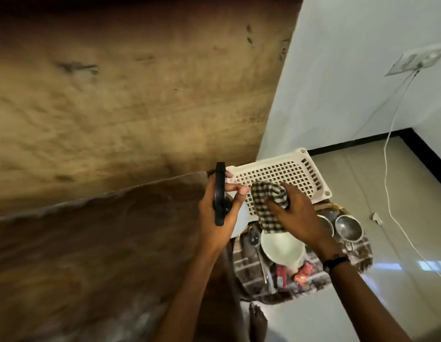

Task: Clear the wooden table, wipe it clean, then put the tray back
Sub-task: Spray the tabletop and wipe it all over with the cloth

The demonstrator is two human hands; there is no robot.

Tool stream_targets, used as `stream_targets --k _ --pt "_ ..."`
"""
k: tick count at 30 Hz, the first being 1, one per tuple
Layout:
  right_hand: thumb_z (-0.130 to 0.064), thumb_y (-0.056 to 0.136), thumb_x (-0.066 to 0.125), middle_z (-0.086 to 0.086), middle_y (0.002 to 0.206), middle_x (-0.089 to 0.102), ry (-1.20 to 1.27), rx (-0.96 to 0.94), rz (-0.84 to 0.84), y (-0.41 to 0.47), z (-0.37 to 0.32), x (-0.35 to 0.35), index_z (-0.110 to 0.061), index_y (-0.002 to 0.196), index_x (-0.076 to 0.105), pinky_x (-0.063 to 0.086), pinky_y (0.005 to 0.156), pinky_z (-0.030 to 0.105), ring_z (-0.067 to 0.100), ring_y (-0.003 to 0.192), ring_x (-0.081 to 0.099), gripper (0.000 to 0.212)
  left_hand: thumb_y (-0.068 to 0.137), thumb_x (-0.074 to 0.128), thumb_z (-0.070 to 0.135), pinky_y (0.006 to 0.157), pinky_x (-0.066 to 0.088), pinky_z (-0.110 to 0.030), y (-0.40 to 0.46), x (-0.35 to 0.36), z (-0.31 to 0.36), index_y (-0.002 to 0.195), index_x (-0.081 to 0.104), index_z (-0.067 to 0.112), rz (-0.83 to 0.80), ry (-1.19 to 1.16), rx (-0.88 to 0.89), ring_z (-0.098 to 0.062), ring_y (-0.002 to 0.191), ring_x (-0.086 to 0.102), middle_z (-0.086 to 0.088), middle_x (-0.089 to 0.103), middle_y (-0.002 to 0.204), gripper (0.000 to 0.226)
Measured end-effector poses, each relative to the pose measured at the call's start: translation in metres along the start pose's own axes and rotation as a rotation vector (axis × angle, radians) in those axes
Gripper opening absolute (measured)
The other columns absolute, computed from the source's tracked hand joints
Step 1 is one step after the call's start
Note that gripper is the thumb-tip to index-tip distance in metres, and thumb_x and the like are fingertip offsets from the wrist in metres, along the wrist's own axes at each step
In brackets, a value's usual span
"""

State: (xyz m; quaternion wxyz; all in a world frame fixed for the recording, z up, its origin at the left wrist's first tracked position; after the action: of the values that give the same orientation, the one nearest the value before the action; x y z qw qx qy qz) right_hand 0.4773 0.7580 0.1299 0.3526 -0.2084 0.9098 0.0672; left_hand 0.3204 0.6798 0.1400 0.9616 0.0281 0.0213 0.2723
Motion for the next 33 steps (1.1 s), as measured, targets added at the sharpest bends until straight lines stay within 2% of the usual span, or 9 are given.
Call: stream_targets --k 5,8,12,15,18,22,24,30,33 --pt "-0.009 0.087 0.066 -0.002 0.093 0.064 0.18 0.149 -0.055 -0.098 -0.086 0.052 -0.008 0.112 0.061 0.041 0.071 0.007 0.008 0.083 0.06 0.025 0.081 0.064 0.041 0.074 0.049 -0.041 -0.075 -0.102 0.039 0.114 0.055 0.014 -0.006 0.038 -0.038 -0.013 0.078 0.066 -0.006 0.074 0.09 0.044" --pt "-0.01 0.089 0.063 -0.005 0.098 0.065 0.328 0.242 -0.073 -0.154 -0.136 0.087 -0.015 0.114 0.061 0.044 0.081 0.022 0.013 0.094 0.062 0.025 0.08 0.066 0.045 0.069 0.048 -0.033 -0.124 -0.165 0.059 0.113 0.055 0.014 0.047 0.047 -0.085 -0.005 0.06 0.058 -0.014 0.072 0.087 0.047" --pt "-0.014 0.092 0.06 -0.008 0.1 0.065 0.498 0.315 -0.138 -0.22 -0.202 0.126 -0.021 0.114 0.058 0.047 0.072 0.008 0.007 0.091 0.062 0.023 0.086 0.062 0.011 0.053 0.044 -0.018 -0.186 -0.24 0.092 0.112 0.053 0.002 0.144 0.003 -0.111 -0.003 0.05 0.058 -0.024 0.063 0.071 0.029" --pt "-0.015 0.093 0.058 -0.003 0.105 0.067 0.549 0.346 -0.2 -0.263 -0.244 0.152 -0.02 0.116 0.057 0.05 0.075 0.018 0.008 0.09 0.064 0.023 0.086 0.061 0.009 0.059 0.049 -0.019 -0.234 -0.298 0.109 0.113 0.054 0.002 0.209 0.033 -0.123 -0.01 0.057 0.063 0.003 0.061 0.056 0.029" --pt "-0.016 0.094 0.057 -0.009 0.104 0.067 0.595 0.315 -0.279 -0.3 -0.279 0.174 -0.022 0.116 0.056 0.054 0.073 0.018 0.003 0.09 0.066 0.023 0.086 0.061 0.004 0.059 0.049 -0.02 -0.279 -0.348 0.124 0.114 0.054 -0.001 0.265 0.067 -0.115 -0.005 0.052 0.06 0.001 0.065 0.059 0.03" --pt "-0.017 0.093 0.059 -0.002 0.106 0.069 0.601 0.299 -0.35 -0.345 -0.317 0.201 -0.029 0.106 0.056 0.057 0.087 0.039 0.015 0.094 0.068 0.018 0.084 0.062 0.005 0.061 0.049 -0.022 -0.343 -0.403 0.137 0.113 0.055 0.001 0.354 0.08 -0.121 -0.007 0.054 0.058 -0.002 0.065 0.061 0.03" --pt "-0.018 0.092 0.06 -0.002 0.106 0.069 0.58 0.276 -0.359 -0.367 -0.333 0.215 -0.032 0.1 0.056 0.055 0.091 0.043 0.016 0.096 0.068 0.017 0.084 0.063 0.01 0.061 0.049 -0.025 -0.375 -0.43 0.138 0.113 0.057 0.005 0.396 0.089 -0.136 -0.01 0.052 0.054 -0.004 0.063 0.061 0.03" --pt "-0.019 0.093 0.059 0.0 0.108 0.069 0.575 0.241 -0.435 -0.43 -0.384 0.26 -0.025 0.111 0.056 0.056 0.089 0.042 0.017 0.095 0.067 0.019 0.086 0.062 0.006 0.058 0.048 -0.017 -0.457 -0.49 0.146 0.108 0.058 0.002 0.517 0.1 -0.139 -0.01 0.053 0.056 -0.003 0.058 0.056 0.022" --pt "-0.019 0.094 0.058 -0.001 0.108 0.067 0.554 0.209 -0.477 -0.456 -0.412 0.28 -0.024 0.112 0.055 0.055 0.089 0.04 0.017 0.096 0.066 0.02 0.086 0.062 0.006 0.06 0.047 -0.022 -0.488 -0.515 0.159 0.108 0.057 0.007 0.553 0.087 -0.121 -0.017 0.053 0.052 -0.003 0.056 0.056 0.022"
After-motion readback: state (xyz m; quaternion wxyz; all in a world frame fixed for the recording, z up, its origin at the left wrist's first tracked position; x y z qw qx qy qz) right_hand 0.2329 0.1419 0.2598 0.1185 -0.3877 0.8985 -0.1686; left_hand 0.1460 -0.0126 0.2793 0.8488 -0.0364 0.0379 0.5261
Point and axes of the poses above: each hand's wrist, its own y-axis towards the middle knuckle, its own x-axis out of the palm, z = x × y, the point moved 5 cm from there along y, towards the middle knuckle
